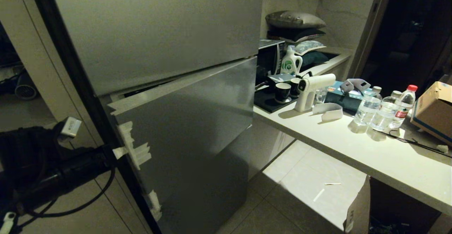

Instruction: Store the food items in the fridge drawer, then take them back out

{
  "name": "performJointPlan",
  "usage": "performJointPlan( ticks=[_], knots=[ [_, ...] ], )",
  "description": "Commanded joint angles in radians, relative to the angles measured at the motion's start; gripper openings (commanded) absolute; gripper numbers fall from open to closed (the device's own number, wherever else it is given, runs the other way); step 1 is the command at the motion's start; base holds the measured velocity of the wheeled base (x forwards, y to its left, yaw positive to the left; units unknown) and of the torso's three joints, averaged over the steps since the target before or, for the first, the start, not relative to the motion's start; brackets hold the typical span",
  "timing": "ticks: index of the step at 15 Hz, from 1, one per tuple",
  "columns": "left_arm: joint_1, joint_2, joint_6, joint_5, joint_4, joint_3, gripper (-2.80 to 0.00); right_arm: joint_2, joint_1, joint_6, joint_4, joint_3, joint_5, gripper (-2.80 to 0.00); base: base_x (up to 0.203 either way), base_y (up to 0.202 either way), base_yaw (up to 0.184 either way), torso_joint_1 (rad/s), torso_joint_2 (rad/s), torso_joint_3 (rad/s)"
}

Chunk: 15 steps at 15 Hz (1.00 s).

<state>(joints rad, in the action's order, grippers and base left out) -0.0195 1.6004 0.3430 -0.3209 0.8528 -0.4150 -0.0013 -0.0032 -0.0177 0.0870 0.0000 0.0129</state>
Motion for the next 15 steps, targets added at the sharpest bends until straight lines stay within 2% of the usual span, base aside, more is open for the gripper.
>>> performJointPlan(
  ticks=[1,8,15],
  knots=[
    [0.031,-0.042,0.002,0.003,0.006,0.030,-2.80,0.001,0.000,-0.001,0.000,0.031,0.001,-2.80,0.000,0.000,0.000,0.000,0.00,0.000],
    [0.125,-0.075,-0.001,0.011,0.006,0.050,-2.80,0.001,0.000,0.004,0.000,0.031,-0.001,-2.80,0.000,0.000,0.000,0.000,0.00,0.000],
    [0.249,-0.118,0.001,0.016,0.005,0.076,-2.80,0.001,0.000,0.005,0.000,0.031,-0.001,-2.80,0.000,0.000,0.000,0.000,0.00,0.000]
  ],
)
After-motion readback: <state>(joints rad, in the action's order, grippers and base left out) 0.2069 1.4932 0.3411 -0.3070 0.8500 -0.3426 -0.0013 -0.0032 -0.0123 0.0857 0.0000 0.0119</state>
